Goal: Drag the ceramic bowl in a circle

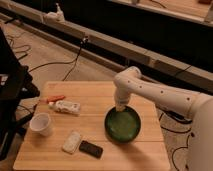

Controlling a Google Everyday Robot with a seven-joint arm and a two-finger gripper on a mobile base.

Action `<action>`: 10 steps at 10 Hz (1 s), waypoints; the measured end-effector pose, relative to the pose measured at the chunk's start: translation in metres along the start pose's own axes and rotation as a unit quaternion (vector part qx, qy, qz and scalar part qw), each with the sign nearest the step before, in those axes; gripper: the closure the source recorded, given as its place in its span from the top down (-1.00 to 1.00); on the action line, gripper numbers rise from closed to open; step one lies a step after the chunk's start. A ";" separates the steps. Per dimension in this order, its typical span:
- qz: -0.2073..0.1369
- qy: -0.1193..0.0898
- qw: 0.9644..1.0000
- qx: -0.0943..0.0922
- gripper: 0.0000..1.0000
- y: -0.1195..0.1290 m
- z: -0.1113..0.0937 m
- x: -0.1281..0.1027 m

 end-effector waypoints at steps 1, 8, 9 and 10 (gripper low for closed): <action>-0.010 -0.015 1.000 -0.014 -1.00 0.014 0.009 -0.014; 0.115 0.069 0.990 -0.048 -1.00 0.081 -0.001 0.115; 0.133 0.080 0.987 -0.039 -1.00 0.067 -0.007 0.133; 0.138 0.082 0.986 -0.034 -1.00 0.050 -0.007 0.137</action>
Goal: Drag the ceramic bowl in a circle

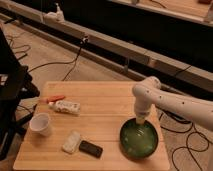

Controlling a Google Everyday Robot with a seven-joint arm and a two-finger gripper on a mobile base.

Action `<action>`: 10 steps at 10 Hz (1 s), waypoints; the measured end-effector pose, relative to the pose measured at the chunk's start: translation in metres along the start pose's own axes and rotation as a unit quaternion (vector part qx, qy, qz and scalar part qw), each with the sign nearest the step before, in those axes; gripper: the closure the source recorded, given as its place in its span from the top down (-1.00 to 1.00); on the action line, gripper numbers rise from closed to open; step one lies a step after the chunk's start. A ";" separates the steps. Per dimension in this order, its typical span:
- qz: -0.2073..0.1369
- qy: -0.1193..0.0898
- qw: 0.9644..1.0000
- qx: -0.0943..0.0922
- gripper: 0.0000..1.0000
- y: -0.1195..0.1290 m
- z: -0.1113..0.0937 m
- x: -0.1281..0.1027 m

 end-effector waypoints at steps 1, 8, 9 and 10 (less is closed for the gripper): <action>-0.008 -0.003 1.000 0.004 -1.00 -0.019 0.001 -0.014; -0.112 -0.065 0.992 0.010 -1.00 -0.003 0.026 -0.150; -0.109 -0.068 0.992 -0.002 -1.00 0.023 0.031 -0.144; -0.097 -0.068 0.993 -0.011 -1.00 0.043 0.034 -0.130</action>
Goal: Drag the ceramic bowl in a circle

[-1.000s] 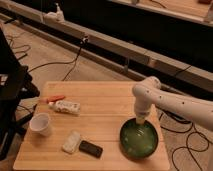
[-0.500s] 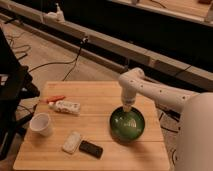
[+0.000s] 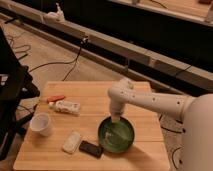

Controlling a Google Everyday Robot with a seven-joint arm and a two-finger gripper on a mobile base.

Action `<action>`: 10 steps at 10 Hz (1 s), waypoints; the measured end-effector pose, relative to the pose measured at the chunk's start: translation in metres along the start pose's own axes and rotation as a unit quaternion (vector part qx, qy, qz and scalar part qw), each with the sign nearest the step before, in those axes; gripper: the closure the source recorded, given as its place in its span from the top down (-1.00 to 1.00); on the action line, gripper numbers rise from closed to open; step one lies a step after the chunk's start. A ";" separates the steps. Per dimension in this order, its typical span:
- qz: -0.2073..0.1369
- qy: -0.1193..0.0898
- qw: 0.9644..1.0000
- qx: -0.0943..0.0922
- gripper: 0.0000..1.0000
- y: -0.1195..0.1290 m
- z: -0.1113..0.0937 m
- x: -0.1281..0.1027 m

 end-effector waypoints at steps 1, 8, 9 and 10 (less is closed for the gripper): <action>0.021 0.005 1.000 -0.006 -1.00 0.019 -0.001 0.017; 0.126 0.068 0.989 0.028 -1.00 -0.033 -0.050 0.117; 0.119 0.063 0.990 0.030 -1.00 -0.048 -0.049 0.106; 0.105 0.054 0.992 0.031 -1.00 -0.063 -0.045 0.088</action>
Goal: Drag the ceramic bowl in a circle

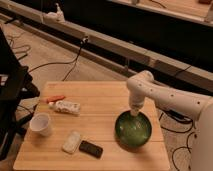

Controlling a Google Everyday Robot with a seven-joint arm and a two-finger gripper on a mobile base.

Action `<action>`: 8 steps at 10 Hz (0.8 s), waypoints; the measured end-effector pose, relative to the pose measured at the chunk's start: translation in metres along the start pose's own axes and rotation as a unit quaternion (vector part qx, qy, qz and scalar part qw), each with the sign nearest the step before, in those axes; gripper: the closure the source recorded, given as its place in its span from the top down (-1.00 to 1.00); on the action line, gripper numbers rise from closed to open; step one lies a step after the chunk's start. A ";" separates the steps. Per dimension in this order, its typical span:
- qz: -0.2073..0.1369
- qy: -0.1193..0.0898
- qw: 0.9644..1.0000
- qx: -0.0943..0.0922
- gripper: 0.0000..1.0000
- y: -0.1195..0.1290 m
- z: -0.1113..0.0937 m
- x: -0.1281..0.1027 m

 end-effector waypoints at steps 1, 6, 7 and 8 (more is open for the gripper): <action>-0.022 -0.011 1.000 0.000 -1.00 -0.006 0.003 -0.026; -0.118 -0.078 0.990 -0.019 -1.00 0.055 0.014 -0.112; -0.115 -0.078 0.990 -0.029 -1.00 0.076 0.020 -0.105; -0.104 -0.076 0.991 -0.032 -1.00 0.087 0.022 -0.093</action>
